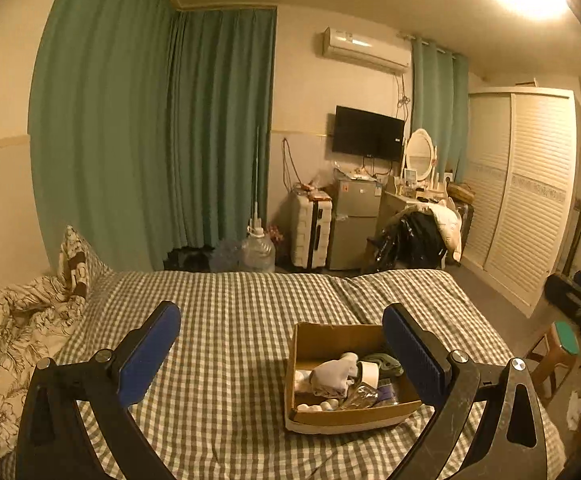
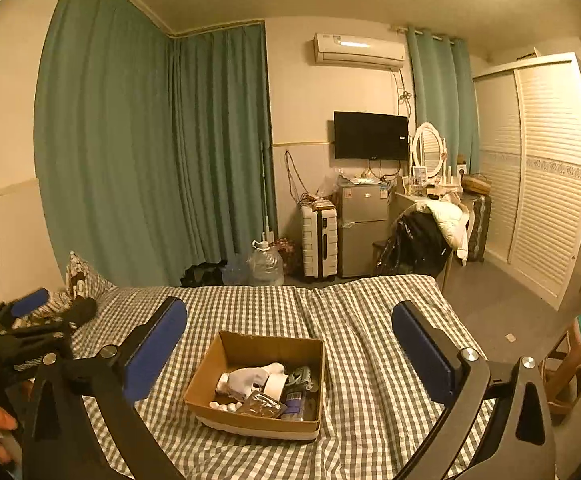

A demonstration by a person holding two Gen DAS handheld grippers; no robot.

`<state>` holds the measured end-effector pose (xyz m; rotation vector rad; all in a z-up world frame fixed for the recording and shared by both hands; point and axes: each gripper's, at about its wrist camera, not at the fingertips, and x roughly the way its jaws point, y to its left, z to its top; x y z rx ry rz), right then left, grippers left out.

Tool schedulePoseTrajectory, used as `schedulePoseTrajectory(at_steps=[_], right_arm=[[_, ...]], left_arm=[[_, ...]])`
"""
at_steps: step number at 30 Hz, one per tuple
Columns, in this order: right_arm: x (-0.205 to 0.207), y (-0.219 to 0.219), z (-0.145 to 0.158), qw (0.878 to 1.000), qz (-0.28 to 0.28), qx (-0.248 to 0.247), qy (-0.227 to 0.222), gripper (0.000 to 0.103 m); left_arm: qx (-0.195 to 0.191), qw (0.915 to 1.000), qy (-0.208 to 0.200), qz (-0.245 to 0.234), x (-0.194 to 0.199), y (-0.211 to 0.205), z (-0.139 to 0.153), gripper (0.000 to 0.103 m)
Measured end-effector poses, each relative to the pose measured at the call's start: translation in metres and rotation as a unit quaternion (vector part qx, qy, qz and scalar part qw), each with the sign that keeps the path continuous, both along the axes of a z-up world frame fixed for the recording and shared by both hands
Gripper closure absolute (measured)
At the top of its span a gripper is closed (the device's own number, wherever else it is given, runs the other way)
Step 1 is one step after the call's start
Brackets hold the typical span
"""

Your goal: Organize objects

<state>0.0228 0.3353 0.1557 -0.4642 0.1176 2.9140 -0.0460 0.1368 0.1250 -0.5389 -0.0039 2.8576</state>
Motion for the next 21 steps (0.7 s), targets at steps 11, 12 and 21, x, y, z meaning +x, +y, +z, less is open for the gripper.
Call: schedulePoseTrajectory(at_steps=[11,12,21], right_arm=[[-0.034,-0.013,-0.096,0.999,-0.012,0.005,-0.036,0.000],[-0.039,-0.014,-0.107,0.999,-0.013,0.009,-0.041,0.000],[-0.051,0.003,-0.145,0.998,-0.008,-0.020,-0.051,0.000]], left_arm=[[-0.008,0.9991,-0.014,0.038,-0.012,-0.016,-0.078,0.000],[-0.010,0.9990,-0.017,0.040,-0.012,-0.017,-0.083,0.000],[-0.013,0.9982,-0.036,0.046,-0.026,-0.021,-0.113,0.000]])
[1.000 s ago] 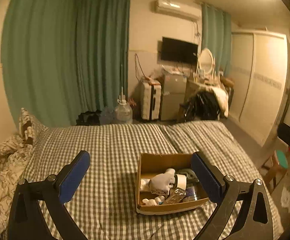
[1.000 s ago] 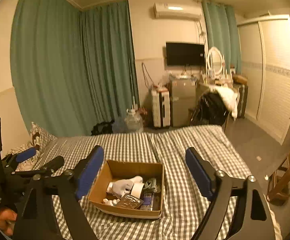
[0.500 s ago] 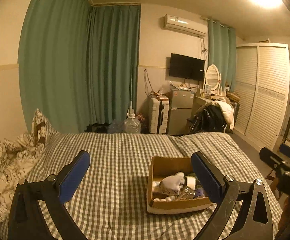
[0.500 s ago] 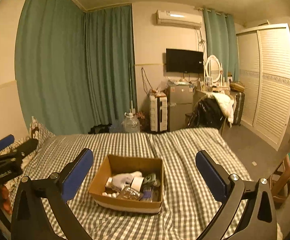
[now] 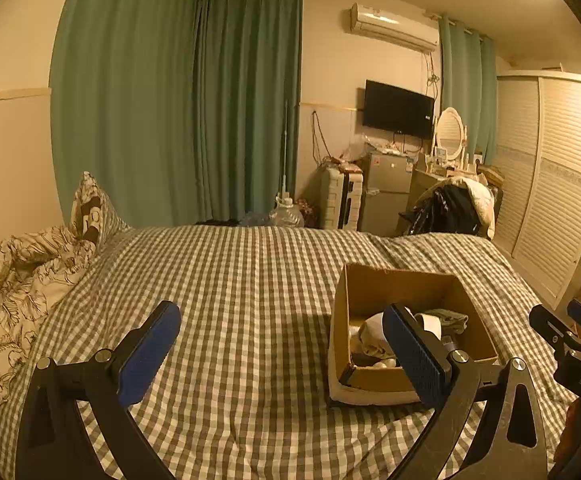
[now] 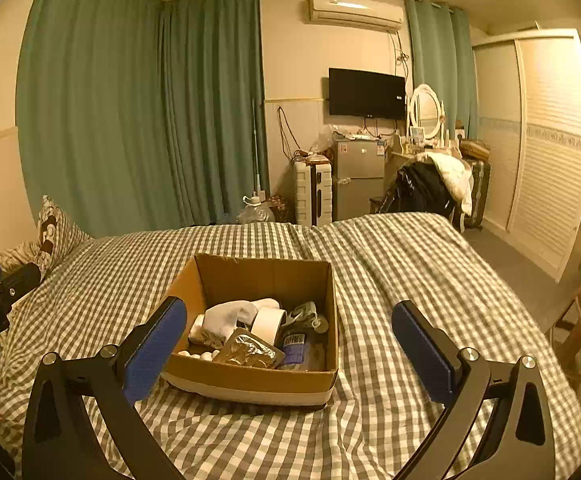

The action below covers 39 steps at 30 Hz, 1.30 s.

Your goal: Organize objects

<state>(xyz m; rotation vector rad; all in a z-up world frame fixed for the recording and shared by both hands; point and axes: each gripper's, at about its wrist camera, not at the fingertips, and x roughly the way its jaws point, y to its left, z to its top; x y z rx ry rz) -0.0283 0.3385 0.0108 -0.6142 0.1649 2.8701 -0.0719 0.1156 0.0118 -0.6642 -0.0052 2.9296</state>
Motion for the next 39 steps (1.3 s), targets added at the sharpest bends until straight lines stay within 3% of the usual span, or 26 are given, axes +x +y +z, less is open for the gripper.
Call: schedulePoseTrajectory(at_steps=[14,39], right_arm=[[-0.006,-0.002,-0.013,1.000,0.000,0.005,-0.029,0.000],[-0.006,-0.010,-0.011,0.999,0.002,0.012,-0.033,0.000]], left_arm=[[-0.019,0.9993,-0.024,-0.023,-0.001,0.016,-0.011,0.000],[-0.022,0.9993,-0.025,-0.017,0.001,0.017,-0.009,0.000]])
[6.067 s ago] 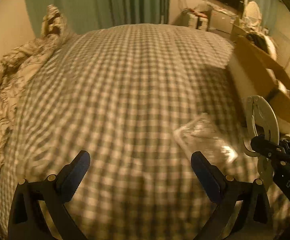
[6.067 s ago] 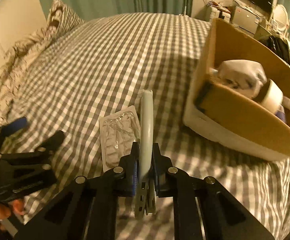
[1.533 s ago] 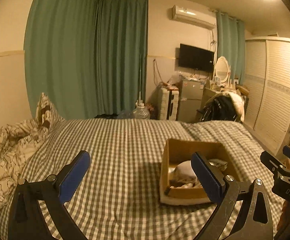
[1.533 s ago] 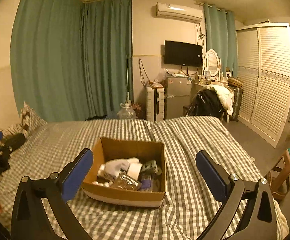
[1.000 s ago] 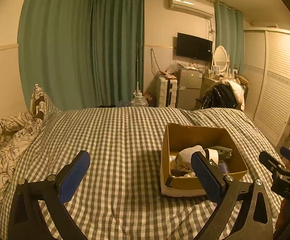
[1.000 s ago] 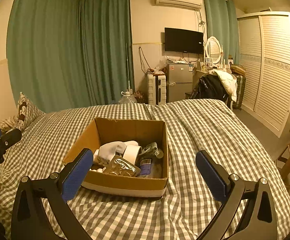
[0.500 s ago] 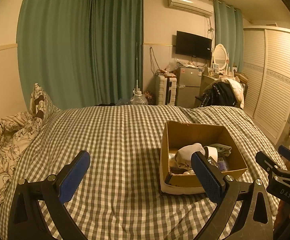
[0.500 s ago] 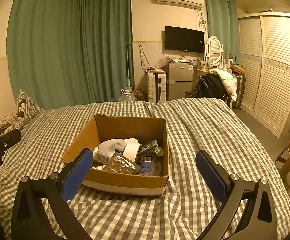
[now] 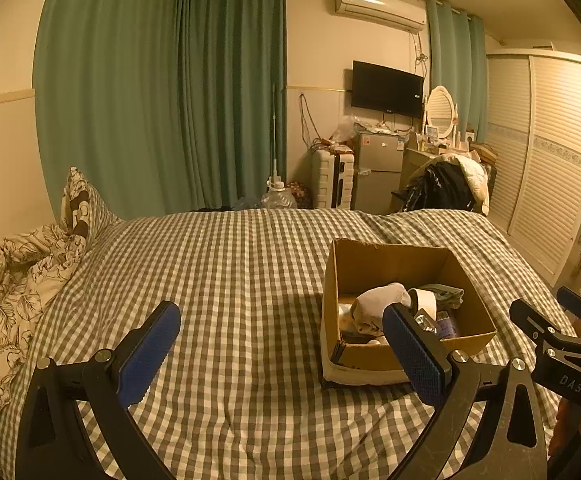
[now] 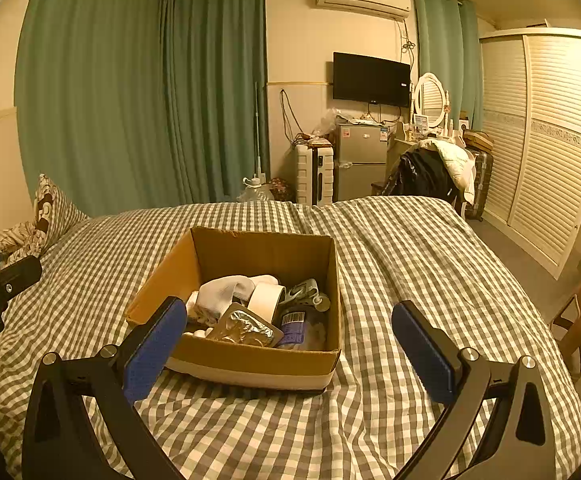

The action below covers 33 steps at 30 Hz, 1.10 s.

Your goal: Organize objects

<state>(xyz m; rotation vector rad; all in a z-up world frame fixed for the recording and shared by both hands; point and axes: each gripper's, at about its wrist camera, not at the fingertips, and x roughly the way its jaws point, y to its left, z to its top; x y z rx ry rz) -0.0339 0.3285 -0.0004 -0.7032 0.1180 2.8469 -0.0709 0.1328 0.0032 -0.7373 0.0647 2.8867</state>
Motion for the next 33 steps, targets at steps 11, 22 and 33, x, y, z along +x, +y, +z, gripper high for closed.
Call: schedulePoseTrajectory(at_steps=[11,22,33], right_arm=[[0.0019,-0.0017,-0.0001,1.000,0.003,0.003,0.000,0.000],[0.0013,-0.0036,-0.0021,1.000,0.003,0.005,-0.001,0.000],[0.0012,-0.0031,-0.0033,1.000,0.002,0.005,-0.002,0.000]], left_arm=[[-0.003,1.0000,-0.001,-0.003,0.0030,0.0038,-0.0041,0.000],[-0.007,1.0000,-0.003,0.000,0.0048,0.0005,-0.0070,0.000],[-0.010,0.9999,-0.004,-0.003,0.0061,0.0006,-0.0092,0.000]])
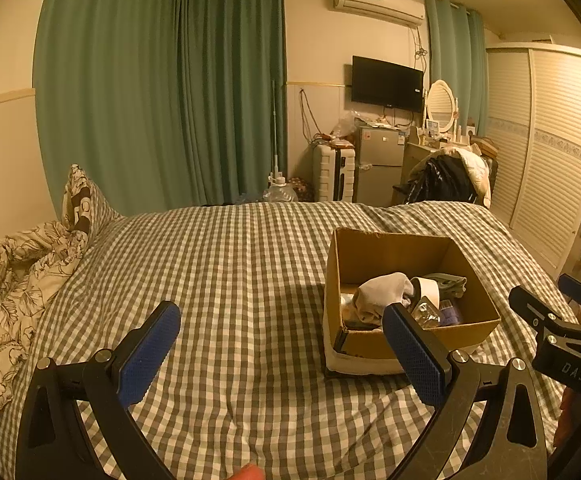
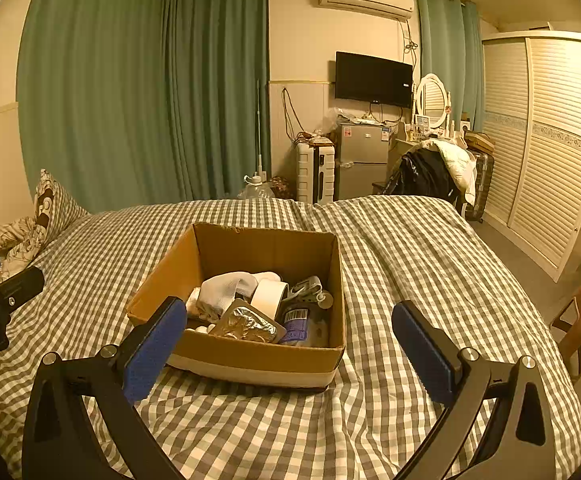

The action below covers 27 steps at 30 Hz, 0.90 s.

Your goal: Organize objects

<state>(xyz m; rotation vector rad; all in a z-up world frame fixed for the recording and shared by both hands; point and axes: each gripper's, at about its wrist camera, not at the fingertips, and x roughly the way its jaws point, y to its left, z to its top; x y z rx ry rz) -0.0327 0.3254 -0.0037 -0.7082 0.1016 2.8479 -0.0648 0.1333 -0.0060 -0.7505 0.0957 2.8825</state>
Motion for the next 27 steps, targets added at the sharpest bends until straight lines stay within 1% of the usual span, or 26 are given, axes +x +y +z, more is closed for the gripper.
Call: schedulePoseTrajectory(at_steps=[9,27], right_arm=[[-0.0008,0.0013,-0.0009,1.000,0.000,-0.002,-0.001,0.000],[-0.0011,-0.0012,0.0001,1.000,0.000,-0.001,0.001,0.000]], left_arm=[[-0.001,1.0000,-0.006,0.005,-0.0013,-0.0007,-0.0040,0.000],[-0.005,1.0000,0.004,0.004,0.0051,0.0030,-0.0006,0.000]])
